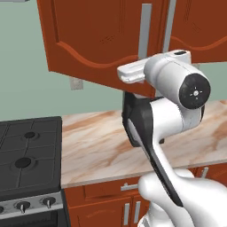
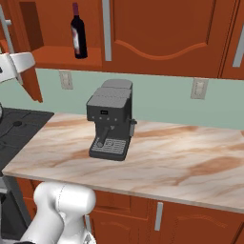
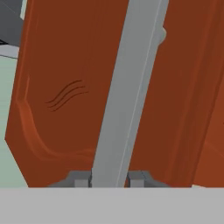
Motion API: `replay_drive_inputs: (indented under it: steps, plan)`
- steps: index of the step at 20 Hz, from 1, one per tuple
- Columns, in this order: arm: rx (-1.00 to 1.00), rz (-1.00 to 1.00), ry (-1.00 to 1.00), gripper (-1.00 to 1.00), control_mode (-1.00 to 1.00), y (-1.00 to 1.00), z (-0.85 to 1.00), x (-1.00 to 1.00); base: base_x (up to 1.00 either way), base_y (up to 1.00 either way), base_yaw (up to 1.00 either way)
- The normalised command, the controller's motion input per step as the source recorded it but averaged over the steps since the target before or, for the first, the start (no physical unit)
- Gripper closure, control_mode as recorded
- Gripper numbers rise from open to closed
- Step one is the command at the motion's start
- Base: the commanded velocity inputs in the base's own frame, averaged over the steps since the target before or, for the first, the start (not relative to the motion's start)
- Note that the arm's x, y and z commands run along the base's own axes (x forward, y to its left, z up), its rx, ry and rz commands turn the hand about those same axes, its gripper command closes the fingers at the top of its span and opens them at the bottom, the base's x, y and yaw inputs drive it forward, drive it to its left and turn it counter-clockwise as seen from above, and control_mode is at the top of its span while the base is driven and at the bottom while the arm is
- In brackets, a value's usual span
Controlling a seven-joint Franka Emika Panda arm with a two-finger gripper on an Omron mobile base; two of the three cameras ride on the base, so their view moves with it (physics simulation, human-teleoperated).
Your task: Open the cabinet directly in front. Then move the wine and the mug to the dining counter with the candle on it.
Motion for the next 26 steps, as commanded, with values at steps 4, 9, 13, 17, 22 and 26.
replay_drive_inputs:
  steps: [4, 9, 13, 17, 22, 26]
  plan:
    - [0.00, 0.01, 0.00, -1.00, -1.00, 0.01, 0.00, -0.62, 0.00, 0.00, 0.00]
    - [0.00, 0.02, -0.02, -1.00, -1.00, -0.01, 0.00, -0.77, 0.00, 0.00, 0.00]
    - [0.00, 0.00, -0.05, -1.00, -1.00, -0.33, 0.01, -0.59, 0.00, 0.00, 0.00]
    - [0.00, 0.00, 0.00, -1.00, -1.00, -0.64, 0.00, -0.28, 0.00, 0.00, 0.00]
    - [0.00, 0.00, 0.00, -1.00, -1.00, -0.72, 0.00, -0.11, 0.00, 0.00, 0.00]
    - [0.00, 0.00, 0.00, -1.00, -1.00, -0.62, 0.01, -0.01, 0.00, 0.00, 0.00]
